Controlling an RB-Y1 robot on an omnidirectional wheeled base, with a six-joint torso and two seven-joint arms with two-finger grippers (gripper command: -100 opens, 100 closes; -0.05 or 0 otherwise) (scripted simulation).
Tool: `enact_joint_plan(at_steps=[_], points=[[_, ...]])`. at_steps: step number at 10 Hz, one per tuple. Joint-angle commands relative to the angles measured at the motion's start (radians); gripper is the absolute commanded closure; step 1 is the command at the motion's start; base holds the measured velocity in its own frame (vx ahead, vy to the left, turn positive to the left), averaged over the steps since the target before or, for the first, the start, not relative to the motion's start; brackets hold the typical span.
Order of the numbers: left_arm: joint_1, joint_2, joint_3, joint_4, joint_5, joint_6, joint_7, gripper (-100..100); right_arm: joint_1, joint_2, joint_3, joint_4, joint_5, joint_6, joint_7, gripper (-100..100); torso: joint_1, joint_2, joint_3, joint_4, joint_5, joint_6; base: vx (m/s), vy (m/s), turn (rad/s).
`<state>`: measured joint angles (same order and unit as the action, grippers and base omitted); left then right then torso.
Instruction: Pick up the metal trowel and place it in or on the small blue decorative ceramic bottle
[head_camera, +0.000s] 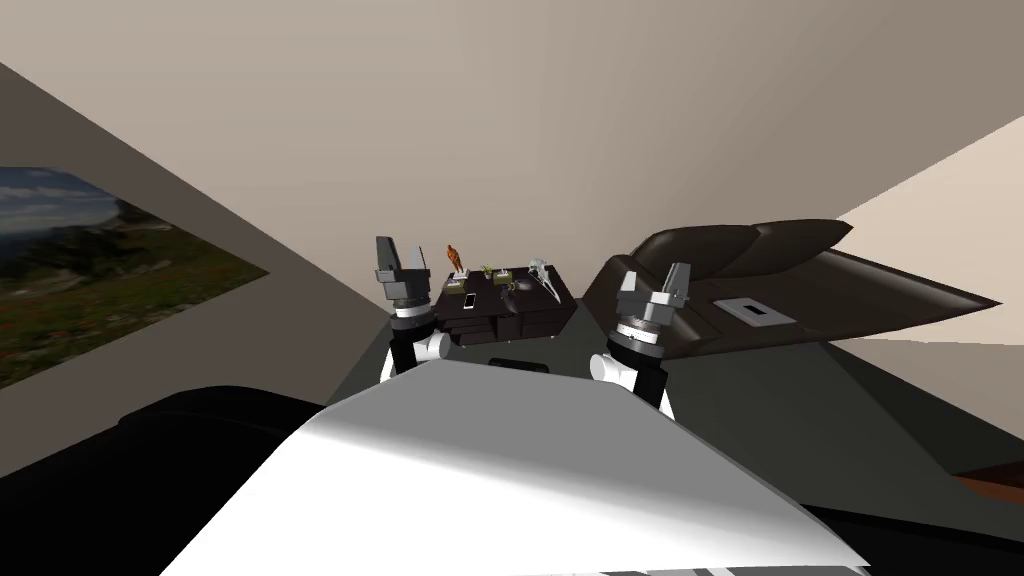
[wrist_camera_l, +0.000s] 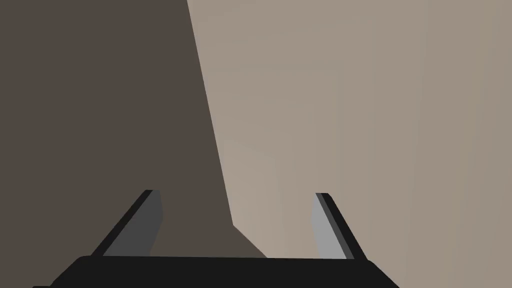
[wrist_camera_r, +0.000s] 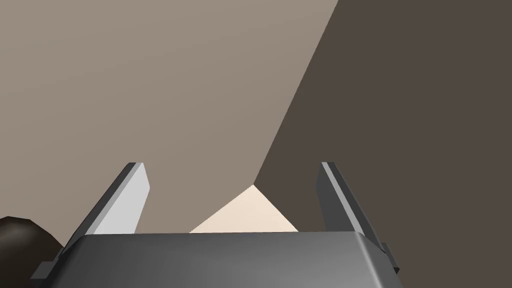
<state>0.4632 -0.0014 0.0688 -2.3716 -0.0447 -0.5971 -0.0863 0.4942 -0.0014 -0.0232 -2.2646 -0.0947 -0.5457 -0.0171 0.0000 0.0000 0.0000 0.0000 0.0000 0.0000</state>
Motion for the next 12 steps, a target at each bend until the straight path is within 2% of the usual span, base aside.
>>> enact_joint_plan(at_steps=[1,7,11,12], points=[[-0.005,0.046,-0.002,0.025,-0.003,0.013,0.004,-100,0.0,0.0,0.0,0.0,0.0,0.0,0.0,0,0.0,0.0,0.0,0.0,0.0,0.0,0.013,0.01,-0.045],[-0.03,0.14,-0.009,0.163,-0.019,0.09,0.033,-100,0.0,0.0,0.0,0.0,0.0,0.0,0.0,0,0.004,-0.003,-0.002,-0.001,0.001,0.0,0.037,0.036,-0.084],[-0.052,0.173,-0.013,0.291,-0.032,0.167,0.064,-100,0.0,0.0,0.0,0.0,0.0,0.0,0.0,0,0.005,-0.004,-0.002,-0.001,0.001,0.0,0.05,0.067,-0.124],[-0.052,0.173,-0.013,0.3,-0.032,0.167,0.064,-100,0.0,0.0,0.0,0.0,0.0,0.0,0.0,0,0.005,-0.004,-0.002,-0.001,0.001,0.0,0.031,0.046,-0.054]])
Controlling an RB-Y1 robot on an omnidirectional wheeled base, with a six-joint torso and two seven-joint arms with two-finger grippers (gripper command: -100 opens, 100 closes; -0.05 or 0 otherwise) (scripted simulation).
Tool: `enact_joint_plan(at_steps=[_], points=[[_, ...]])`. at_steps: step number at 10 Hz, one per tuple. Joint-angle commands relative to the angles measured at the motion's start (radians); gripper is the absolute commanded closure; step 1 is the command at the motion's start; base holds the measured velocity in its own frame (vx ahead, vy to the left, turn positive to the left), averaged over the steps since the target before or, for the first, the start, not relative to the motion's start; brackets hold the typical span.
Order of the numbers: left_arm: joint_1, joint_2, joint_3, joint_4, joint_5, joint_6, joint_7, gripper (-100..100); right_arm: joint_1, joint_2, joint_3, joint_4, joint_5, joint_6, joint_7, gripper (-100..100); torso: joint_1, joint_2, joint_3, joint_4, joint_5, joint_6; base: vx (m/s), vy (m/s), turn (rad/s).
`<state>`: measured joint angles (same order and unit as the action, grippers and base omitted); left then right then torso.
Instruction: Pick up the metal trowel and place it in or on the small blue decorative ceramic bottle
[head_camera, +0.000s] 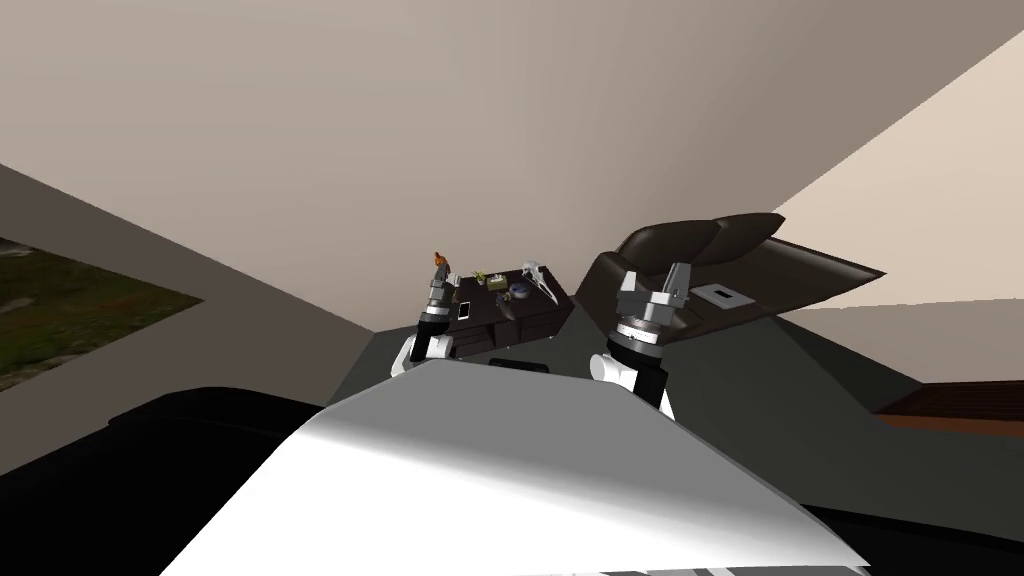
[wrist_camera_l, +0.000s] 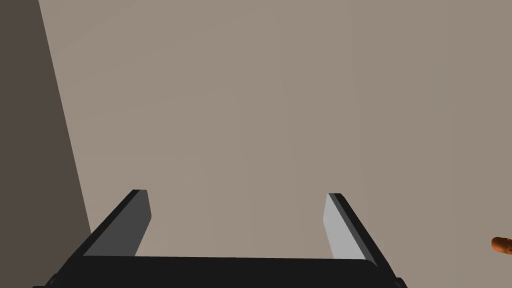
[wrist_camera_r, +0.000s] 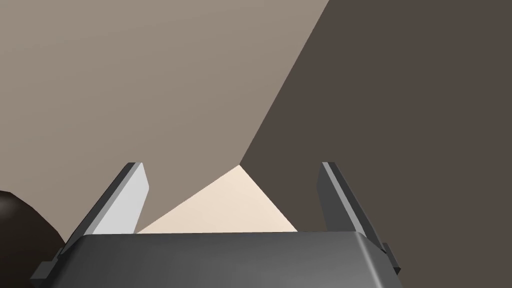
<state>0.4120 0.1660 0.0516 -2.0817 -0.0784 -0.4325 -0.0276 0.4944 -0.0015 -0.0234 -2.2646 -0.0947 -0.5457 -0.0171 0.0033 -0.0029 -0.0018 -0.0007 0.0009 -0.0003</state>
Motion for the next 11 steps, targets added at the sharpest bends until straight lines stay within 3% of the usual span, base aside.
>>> enact_joint_plan(at_steps=[1,3,5,6,11], points=[[-0.007,0.01,0.003,0.046,-0.002,0.023,0.013,-100,0.0,0.0,0.0,0.0,0.0,0.0,0.0,0,0.0,0.0,0.0,0.0,0.0,0.0,0.024,0.037,-0.097],[-0.013,0.013,0.001,0.083,-0.006,0.044,0.02,-100,0.0,0.0,0.0,0.0,0.0,0.0,0.0,0,0.0,0.0,0.0,0.0,0.0,0.0,0.034,0.045,-0.099],[-0.027,0.017,-0.003,0.158,-0.016,0.085,0.032,-100,0.0,0.0,0.0,0.0,0.0,0.0,0.0,0,-0.001,0.0,0.0,0.0,0.0,0.0,0.039,0.05,-0.119],[-0.027,0.017,-0.003,0.158,-0.016,0.085,0.032,-100,0.0,0.0,0.0,0.0,0.0,0.0,0.0,0,0.0,0.0,0.0,0.0,0.0,0.0,0.025,0.043,-0.039],[-0.072,0.022,-0.024,0.343,-0.051,0.174,0.045,-100,0.0,0.0,0.0,0.0,0.0,0.0,0.0,0,0.0,0.0,0.0,0.0,0.0,0.0,0.029,0.043,-0.124]])
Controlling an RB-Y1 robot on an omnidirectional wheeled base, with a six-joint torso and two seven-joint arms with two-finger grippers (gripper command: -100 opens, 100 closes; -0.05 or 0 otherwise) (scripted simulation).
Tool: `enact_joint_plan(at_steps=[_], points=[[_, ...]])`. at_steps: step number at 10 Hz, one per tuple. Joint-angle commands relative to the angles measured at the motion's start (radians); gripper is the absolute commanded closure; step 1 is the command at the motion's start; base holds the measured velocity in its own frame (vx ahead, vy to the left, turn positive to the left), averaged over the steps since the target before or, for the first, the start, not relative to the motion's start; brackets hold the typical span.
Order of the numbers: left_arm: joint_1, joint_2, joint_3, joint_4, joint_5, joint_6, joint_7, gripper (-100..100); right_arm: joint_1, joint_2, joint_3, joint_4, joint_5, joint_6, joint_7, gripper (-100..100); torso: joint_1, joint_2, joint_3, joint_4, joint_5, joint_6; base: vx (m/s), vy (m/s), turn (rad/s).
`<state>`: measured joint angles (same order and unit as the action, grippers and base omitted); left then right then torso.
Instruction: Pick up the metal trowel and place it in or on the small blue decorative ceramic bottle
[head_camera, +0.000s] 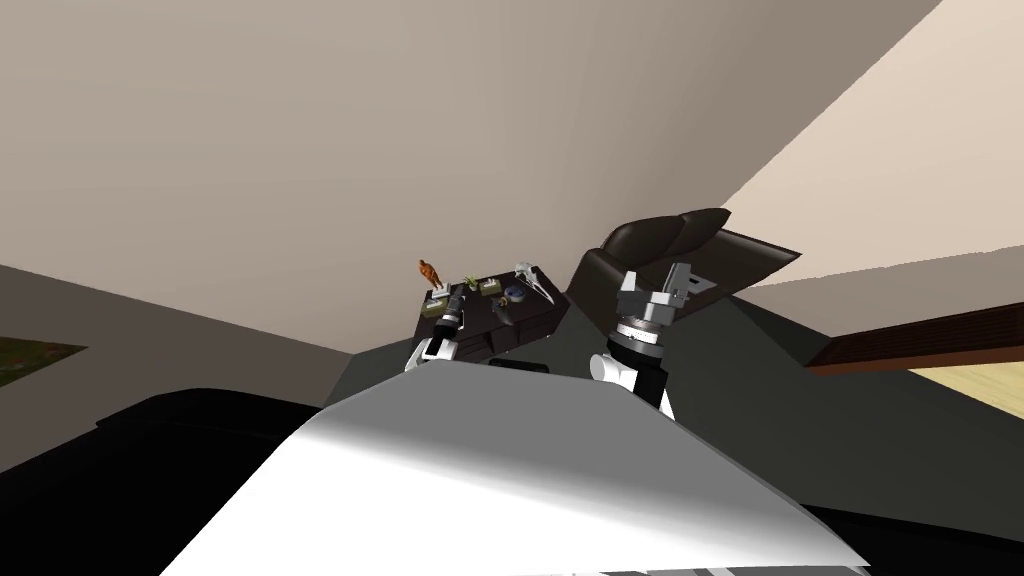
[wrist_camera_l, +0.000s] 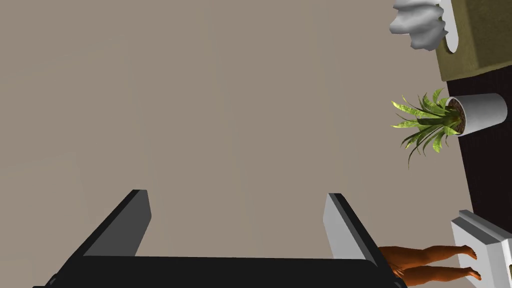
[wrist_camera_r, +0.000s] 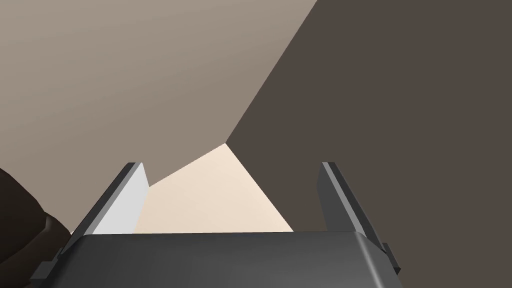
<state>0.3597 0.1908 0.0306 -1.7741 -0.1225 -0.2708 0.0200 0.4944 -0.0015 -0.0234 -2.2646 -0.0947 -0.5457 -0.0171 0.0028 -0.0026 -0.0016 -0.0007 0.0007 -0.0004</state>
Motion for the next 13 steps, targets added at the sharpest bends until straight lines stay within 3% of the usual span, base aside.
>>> enact_joint_plan(at_steps=[1,6,13], points=[[-0.02,-0.003,-0.003,0.043,-0.007,0.012,-0.003,-100,0.0,0.0,0.0,0.0,0.0,0.0,0.0,0,0.0,0.0,0.0,0.0,0.0,0.0,0.015,0.034,-0.028],[-0.054,-0.001,-0.023,0.155,-0.036,0.053,-0.012,-100,0.0,0.0,0.0,0.0,0.0,0.0,0.0,0,-0.003,0.001,0.001,0.0,-0.001,0.0,0.01,0.009,-0.064],[-0.132,-0.003,-0.074,0.359,-0.105,0.104,-0.058,-100,0.0,0.0,0.0,0.0,0.0,0.0,0.0,0,-0.005,0.001,0.001,0.0,-0.001,0.0,0.007,-0.012,-0.067]])
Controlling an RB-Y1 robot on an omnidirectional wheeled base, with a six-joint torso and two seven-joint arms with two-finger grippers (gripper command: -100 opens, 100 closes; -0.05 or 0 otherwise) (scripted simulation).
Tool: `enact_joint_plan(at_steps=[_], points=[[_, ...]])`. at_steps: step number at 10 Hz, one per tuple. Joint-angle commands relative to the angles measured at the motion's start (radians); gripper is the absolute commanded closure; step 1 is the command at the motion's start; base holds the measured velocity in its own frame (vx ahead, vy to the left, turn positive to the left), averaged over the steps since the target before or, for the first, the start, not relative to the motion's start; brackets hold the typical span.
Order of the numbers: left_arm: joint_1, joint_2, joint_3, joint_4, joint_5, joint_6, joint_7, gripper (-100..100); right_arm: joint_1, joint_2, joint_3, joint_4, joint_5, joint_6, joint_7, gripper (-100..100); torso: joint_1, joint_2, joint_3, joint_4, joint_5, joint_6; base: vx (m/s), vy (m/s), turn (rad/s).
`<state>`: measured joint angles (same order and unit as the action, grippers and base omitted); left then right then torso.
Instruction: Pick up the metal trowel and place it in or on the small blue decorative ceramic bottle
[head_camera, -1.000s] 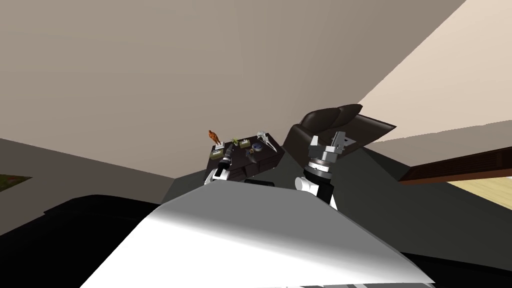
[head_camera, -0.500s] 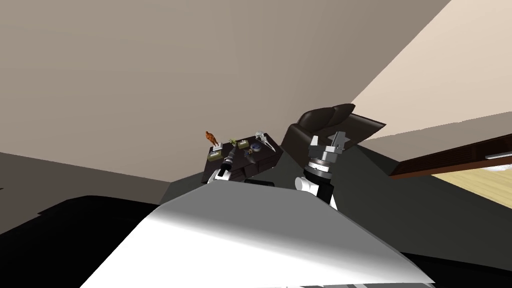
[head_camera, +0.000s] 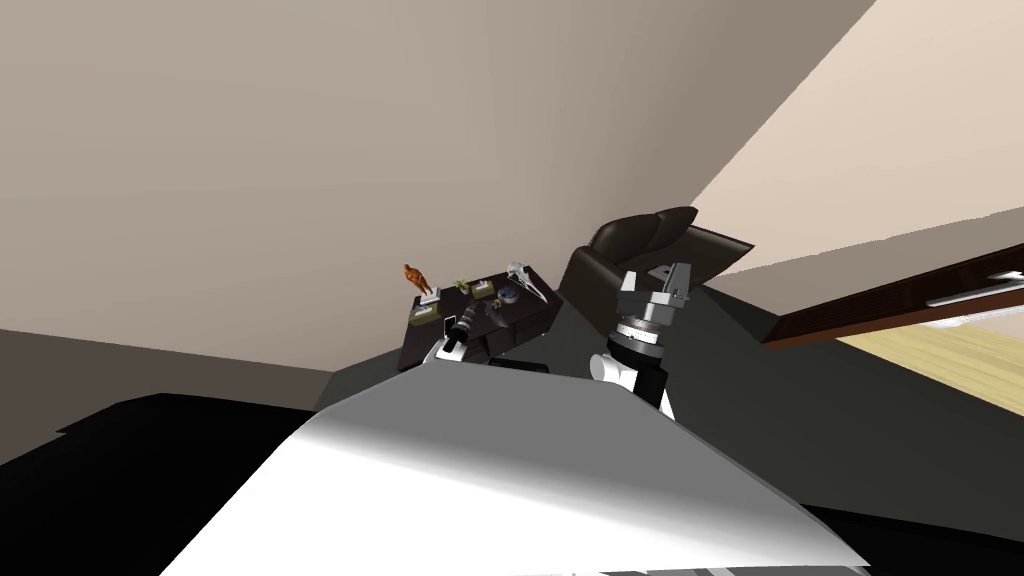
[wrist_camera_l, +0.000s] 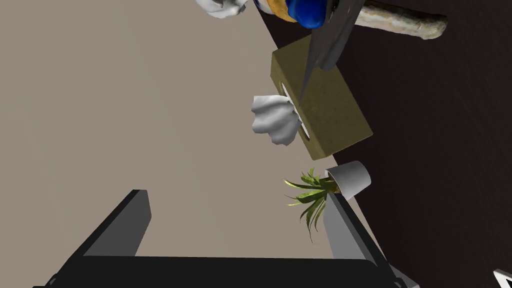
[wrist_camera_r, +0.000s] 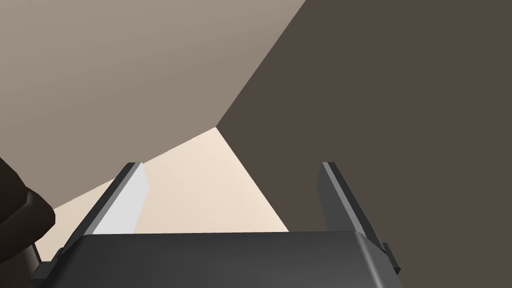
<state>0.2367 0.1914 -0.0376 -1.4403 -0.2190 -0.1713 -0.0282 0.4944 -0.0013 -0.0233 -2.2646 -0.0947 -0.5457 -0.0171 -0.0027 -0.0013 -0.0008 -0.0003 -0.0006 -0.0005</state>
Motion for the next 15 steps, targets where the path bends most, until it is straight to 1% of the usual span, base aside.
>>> enact_joint_plan(at_steps=[1,2,6,8,9,10,11,12,13,14,15], points=[[-0.021,-0.004,-0.014,0.05,-0.02,0.01,-0.019,-100,0.0,0.0,0.0,0.0,0.0,0.0,0.0,0,0.0,0.0,0.0,0.0,0.0,0.0,0.004,-0.028,-0.065],[-0.021,-0.004,-0.014,0.055,-0.02,0.01,-0.019,-100,0.0,0.0,0.0,0.0,0.0,0.0,0.0,0,0.0,0.0,0.0,0.0,0.0,0.0,0.001,-0.018,-0.018],[-0.065,-0.003,-0.042,0.158,-0.061,0.029,-0.052,-100,0.0,0.0,0.0,0.0,0.0,0.0,0.0,0,0.0,0.001,0.0,0.0,0.0,0.0,0.001,-0.02,-0.054],[-0.095,0.004,-0.06,0.228,-0.09,0.042,-0.075,-100,0.0,0.0,0.0,0.0,0.0,0.0,0.0,0,0.0,0.0,0.0,0.0,0.0,0.0,0.004,-0.03,-0.096],[-0.104,0.008,-0.065,0.247,-0.098,0.046,-0.08,-100,0.0,0.0,0.0,0.0,0.0,0.0,0.0,0,0.0,0.0,0.0,0.0,0.0,0.0,0.008,-0.026,-0.069],[-0.098,0.007,-0.061,0.236,-0.091,0.039,-0.074,-100,0.0,0.0,0.0,0.0,0.0,0.0,0.0,0,0.0,0.0,0.0,0.0,0.0,0.0,0.004,-0.01,-0.01],[-0.099,0.007,-0.062,0.238,-0.092,0.042,-0.076,0,0.0,0.0,0.0,0.0,0.0,0.0,0.0,0,0.001,0.0,0.0,0.0,0.0,-0.001,0.0,0.0,0.0],[-0.103,0.0,-0.052,0.268,-0.093,0.013,-0.085,-100,0.0,0.0,0.0,0.0,0.0,0.0,0.0,0,0.002,0.001,0.0,0.0,0.0,0.0,0.102,-0.009,0.006],[-0.099,0.002,-0.057,0.251,-0.093,0.03,-0.08,-100,0.0,0.0,0.0,0.0,0.0,0.0,0.0,0,0.001,-0.004,-0.002,-0.001,0.0,0.0,0.065,-0.006,0.004],[-0.099,0.002,-0.057,0.253,-0.093,0.027,-0.081,100,0.0,0.0,0.0,0.0,0.0,0.0,0.0,0,0.001,-0.003,-0.002,-0.001,0.0,0.0,0.008,-0.001,0.0],[-0.099,0.002,-0.057,0.252,-0.093,0.027,-0.081,100,0.0,0.0,0.0,0.0,0.0,0.0,0.0,0,0.002,-0.001,-0.001,0.0,0.0,0.0,0.001,0.002,0.013]])
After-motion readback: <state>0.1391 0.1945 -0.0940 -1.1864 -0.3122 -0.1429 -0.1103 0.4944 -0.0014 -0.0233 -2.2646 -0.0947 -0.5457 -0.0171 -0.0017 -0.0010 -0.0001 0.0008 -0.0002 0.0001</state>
